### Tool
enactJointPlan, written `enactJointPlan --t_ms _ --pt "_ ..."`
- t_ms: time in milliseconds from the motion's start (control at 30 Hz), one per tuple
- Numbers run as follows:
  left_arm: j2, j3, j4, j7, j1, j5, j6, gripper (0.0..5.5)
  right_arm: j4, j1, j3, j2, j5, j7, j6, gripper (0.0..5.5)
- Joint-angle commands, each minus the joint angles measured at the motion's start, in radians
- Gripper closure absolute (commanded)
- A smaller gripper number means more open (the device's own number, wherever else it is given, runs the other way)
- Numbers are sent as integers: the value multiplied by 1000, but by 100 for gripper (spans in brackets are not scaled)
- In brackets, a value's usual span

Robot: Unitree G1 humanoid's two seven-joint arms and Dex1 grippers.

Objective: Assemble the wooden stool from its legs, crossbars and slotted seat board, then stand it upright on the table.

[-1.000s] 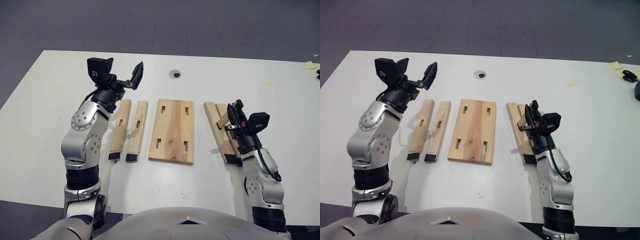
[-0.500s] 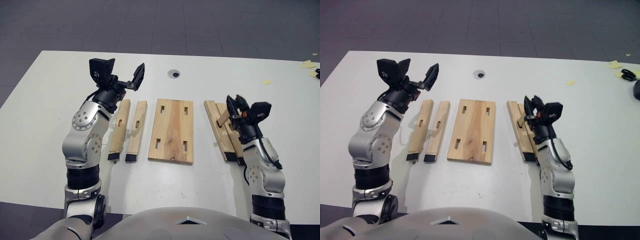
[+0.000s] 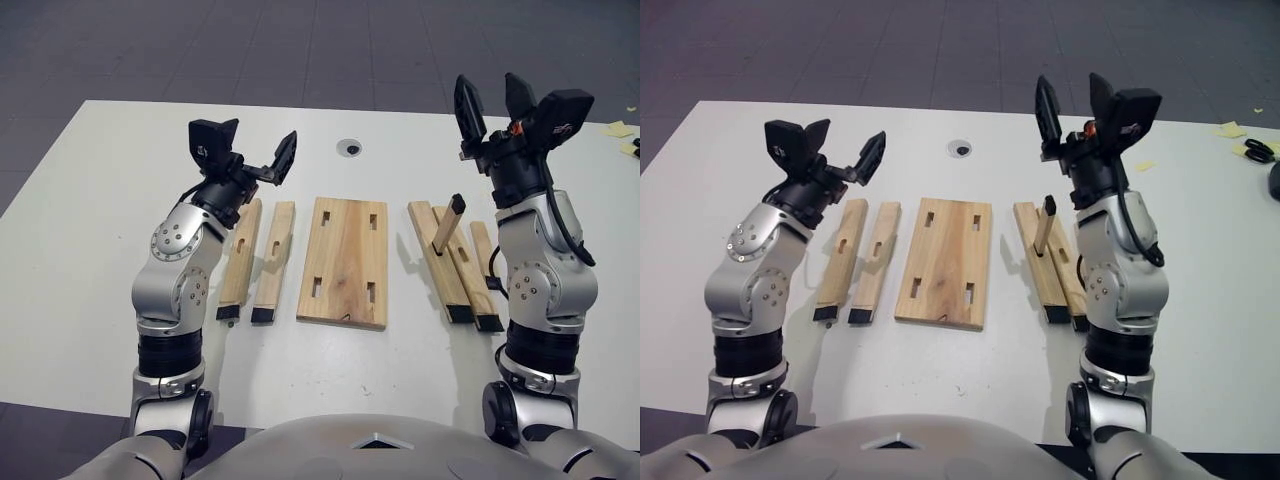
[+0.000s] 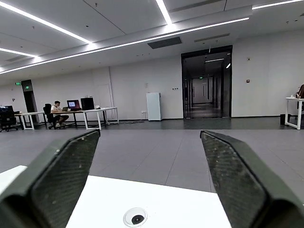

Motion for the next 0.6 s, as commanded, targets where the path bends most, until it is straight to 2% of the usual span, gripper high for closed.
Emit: enactJointPlan --t_ms 33,167,333,600 --pt "-3 -1 4 5 -4 12 -8 10 -9 18 41 -22 -10 21 65 80" --pt "-5 -3 7 7 -4 13 -9 10 -27 62 86 -17 -28 34 93 13" --pt "-3 -3 12 6 -7 14 -12 10 -11 37 82 -18 -45 36 87 13" --pt "-1 -4 18 4 -13 14 -16 10 -30 -100 9 -9 32 34 87 13"
